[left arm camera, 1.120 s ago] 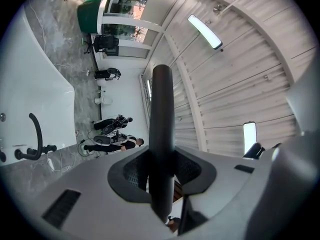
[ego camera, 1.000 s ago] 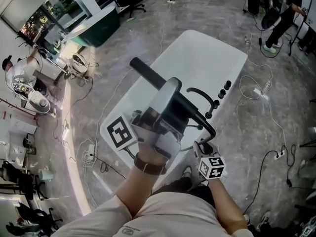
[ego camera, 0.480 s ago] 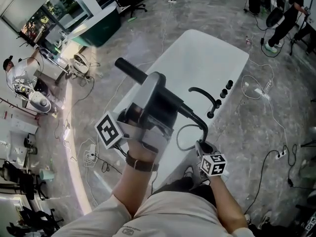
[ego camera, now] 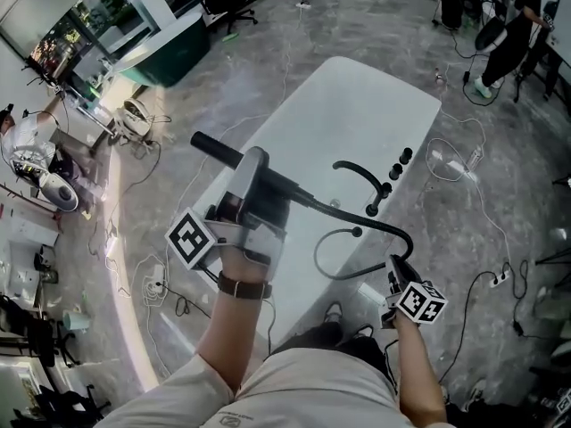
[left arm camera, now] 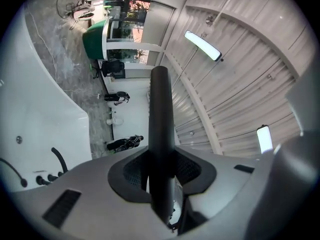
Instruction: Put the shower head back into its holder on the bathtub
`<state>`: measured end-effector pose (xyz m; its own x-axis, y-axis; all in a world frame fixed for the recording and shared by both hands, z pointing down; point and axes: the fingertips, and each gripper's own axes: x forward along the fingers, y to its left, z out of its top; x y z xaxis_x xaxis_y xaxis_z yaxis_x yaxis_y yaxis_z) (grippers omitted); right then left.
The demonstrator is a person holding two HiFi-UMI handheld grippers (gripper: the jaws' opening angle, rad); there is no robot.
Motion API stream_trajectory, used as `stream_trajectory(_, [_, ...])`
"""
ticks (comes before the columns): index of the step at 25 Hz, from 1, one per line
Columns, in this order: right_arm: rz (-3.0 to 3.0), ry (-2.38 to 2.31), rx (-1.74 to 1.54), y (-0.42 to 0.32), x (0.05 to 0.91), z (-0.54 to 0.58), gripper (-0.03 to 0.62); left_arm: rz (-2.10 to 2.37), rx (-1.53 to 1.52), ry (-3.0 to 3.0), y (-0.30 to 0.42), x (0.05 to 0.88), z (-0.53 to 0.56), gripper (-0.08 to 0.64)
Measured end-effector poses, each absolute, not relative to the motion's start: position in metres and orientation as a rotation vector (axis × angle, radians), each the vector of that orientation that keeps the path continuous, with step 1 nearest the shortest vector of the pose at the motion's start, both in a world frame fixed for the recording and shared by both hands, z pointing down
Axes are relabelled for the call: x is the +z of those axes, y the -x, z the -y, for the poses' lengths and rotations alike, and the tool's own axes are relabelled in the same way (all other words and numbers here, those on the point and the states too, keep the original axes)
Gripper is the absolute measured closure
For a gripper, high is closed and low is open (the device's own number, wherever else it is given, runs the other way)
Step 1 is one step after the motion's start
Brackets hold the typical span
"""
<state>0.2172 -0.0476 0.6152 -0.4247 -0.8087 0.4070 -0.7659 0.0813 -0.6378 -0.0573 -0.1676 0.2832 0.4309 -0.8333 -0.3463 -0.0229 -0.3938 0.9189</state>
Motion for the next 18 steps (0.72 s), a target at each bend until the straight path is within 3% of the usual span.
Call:
stream_trajectory(8, [-1.994,1.684,-1.195,-0.296,0.557,0.059,0.523,0.902,-0.857,-1.818,0.051,0.34,0.161,0.445])
stream_trajectory(18, [-1.927,1.462,-1.052,-0.325,0.456,0.091,0.523,0.99,-0.623,-1.944,0.013,0.378,0.15,0.445])
